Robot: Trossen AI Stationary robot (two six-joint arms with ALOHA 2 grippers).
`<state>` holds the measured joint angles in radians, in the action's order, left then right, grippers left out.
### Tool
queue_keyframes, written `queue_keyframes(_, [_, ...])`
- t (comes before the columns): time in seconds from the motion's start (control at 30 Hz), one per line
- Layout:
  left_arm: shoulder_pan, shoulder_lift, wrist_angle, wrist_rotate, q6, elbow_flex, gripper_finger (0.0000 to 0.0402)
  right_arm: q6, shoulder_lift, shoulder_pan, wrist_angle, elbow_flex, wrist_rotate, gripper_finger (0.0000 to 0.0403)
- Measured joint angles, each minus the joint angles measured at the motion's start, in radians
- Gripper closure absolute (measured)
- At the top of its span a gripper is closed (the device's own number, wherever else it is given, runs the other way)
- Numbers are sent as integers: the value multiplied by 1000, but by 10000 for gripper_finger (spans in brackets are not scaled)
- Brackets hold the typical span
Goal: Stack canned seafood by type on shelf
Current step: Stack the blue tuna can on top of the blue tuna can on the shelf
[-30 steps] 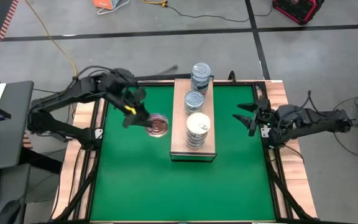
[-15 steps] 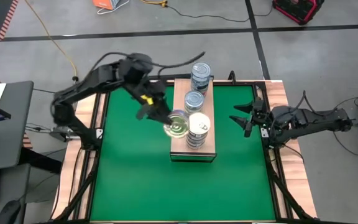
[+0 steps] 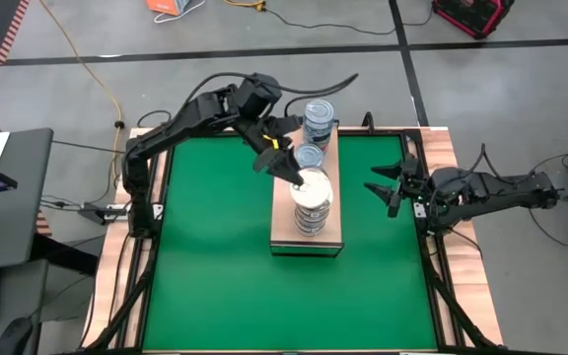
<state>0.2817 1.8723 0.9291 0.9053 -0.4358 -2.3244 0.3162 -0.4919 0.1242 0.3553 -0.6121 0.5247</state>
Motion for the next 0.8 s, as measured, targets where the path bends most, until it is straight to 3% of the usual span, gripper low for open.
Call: queue_keyframes(0.8, [-31, 11, 21, -29, -28, 20, 201, -2, 0, 0, -6, 0, 0, 109])
